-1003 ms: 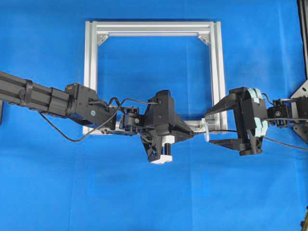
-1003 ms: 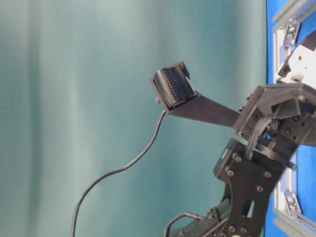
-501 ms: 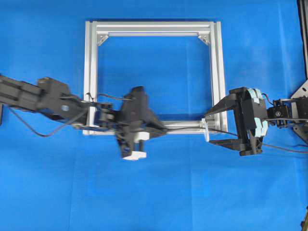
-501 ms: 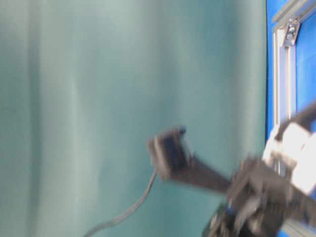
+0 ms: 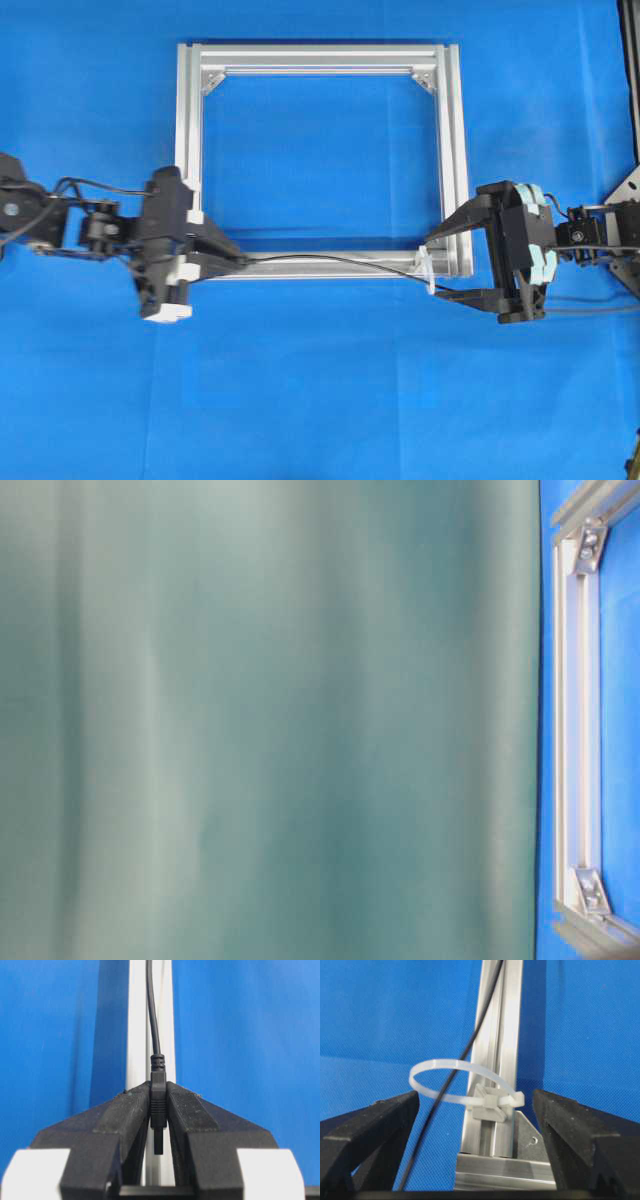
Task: Insert the wire through the string loop located on the right side.
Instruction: 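Pull the cable leftward through the loop with the left gripper, then open the left gripper to release the cable plug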
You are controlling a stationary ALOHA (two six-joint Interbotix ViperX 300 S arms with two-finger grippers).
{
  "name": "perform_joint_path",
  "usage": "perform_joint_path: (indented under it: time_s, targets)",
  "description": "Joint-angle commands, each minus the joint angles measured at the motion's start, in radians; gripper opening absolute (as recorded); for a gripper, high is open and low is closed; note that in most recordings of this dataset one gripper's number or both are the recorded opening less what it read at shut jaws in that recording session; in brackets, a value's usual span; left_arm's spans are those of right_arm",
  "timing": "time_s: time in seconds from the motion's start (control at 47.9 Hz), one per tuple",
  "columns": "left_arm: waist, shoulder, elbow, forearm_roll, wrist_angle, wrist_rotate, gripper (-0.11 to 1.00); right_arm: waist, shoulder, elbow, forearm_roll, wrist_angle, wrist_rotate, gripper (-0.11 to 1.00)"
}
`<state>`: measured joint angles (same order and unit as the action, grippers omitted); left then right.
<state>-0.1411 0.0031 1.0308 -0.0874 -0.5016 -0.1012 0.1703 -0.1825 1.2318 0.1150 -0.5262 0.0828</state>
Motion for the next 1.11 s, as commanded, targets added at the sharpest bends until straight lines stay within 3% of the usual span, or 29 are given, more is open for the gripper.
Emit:
perform_joint_path:
  time_s: [0.0,0.272,1.024,1.087]
  targets:
    - [-0.009,-0.055,0.046,0.002,-0.028,0.0,0.08,0.002,-0.012,-0.009,0.002,-0.005,-0.002,0.88]
    - [-0.015,-0.112,0.155,0.002,-0.084,0.002,0.08,0.002,-0.012,-0.011,0.002,-0.005,-0.002,0.88]
    - [-0.029,-0.117,0.153,0.002,-0.015,-0.002,0.09,0.002,-0.012,-0.015,0.002,-0.005,0.005,0.88]
    - [-0.031,-0.117,0.153,0.003,-0.002,-0.005,0.17,0.0,-0.012,-0.017,0.002,-0.003,0.005,0.88]
